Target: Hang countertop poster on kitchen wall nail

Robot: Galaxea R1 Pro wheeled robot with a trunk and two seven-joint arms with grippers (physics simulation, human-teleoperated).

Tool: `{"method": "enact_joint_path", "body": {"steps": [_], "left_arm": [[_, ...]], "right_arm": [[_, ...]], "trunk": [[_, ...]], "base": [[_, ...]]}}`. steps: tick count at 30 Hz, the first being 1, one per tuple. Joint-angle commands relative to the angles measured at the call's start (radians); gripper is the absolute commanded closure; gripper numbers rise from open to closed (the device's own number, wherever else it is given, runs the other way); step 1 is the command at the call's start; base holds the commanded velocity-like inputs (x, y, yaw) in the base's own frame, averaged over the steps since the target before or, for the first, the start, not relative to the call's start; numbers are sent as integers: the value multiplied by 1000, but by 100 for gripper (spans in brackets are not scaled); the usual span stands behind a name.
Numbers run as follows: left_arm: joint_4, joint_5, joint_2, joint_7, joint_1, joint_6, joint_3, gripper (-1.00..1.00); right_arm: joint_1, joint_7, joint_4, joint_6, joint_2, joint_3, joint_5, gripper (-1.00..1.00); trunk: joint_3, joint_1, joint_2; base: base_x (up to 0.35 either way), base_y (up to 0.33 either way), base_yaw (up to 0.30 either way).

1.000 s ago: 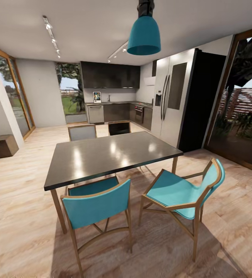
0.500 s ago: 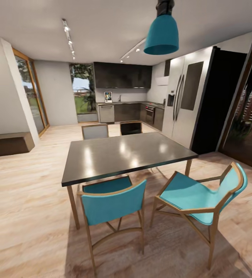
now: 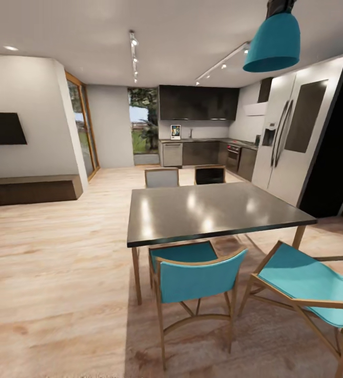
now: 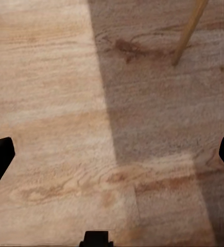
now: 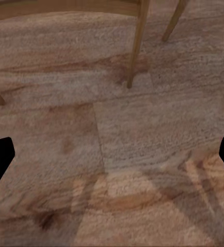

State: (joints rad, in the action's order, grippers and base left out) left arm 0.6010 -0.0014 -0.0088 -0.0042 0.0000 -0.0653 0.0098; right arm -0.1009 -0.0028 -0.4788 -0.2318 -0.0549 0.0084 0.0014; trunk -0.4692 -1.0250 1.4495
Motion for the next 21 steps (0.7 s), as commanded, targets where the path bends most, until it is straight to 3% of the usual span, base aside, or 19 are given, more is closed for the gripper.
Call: {"method": "enact_joint_path", "body": {"steps": [1,11,21], "left_arm": [[0,0,0,0,0,-2,1,-100],[0,0,0,0,0,-2,2,-100],[0,0,0,0,0,-2,2,-100]], "right_arm": [[-1,0,0,-3,0,1,0,-100],[-1,0,0,-3,0,1,0,-100],[0,2,63,-1,-1,2,2,-100]], "trunk": [[-1,0,1],[-1,0,1],[-1,0,1]], "base": [[0,295,292],[0,295,285],[0,296,59]]}}
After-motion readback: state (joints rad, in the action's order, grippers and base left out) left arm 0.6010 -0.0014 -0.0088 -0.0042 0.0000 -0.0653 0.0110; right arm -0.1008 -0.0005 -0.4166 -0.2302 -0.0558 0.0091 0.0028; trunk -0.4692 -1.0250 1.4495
